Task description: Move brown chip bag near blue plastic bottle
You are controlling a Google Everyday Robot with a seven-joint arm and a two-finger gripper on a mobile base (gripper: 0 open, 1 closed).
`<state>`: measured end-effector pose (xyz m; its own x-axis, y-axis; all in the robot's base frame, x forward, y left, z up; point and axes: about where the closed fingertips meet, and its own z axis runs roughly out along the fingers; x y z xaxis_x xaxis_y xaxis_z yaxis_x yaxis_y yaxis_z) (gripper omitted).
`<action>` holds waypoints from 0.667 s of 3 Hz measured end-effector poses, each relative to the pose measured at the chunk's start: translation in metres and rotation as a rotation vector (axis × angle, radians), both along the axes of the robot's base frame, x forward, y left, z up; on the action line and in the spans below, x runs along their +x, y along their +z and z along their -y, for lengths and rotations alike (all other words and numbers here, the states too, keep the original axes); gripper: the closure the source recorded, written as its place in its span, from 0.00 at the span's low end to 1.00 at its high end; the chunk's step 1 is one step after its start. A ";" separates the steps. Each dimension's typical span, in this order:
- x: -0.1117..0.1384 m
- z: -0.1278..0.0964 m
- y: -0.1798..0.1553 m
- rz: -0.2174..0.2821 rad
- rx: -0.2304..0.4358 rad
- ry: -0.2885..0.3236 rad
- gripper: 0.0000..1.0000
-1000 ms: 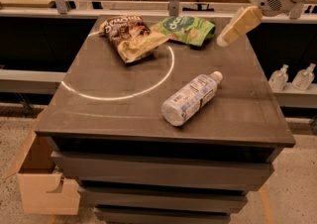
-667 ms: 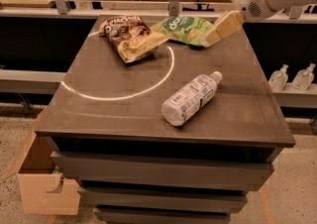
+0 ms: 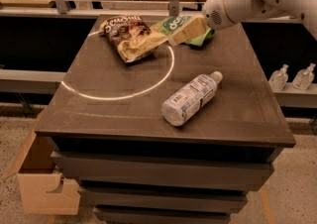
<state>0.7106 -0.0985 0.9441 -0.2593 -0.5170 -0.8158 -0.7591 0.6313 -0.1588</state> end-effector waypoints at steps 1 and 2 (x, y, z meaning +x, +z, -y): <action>0.013 -0.048 -0.014 -0.035 0.055 0.088 0.00; 0.018 -0.073 -0.025 -0.064 0.077 0.138 0.00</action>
Offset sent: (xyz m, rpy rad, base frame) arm 0.0249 0.0989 -0.0343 0.1036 0.0936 0.1953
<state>0.7291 -0.0254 0.9190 -0.2423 -0.4883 -0.8384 -0.8467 0.5283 -0.0630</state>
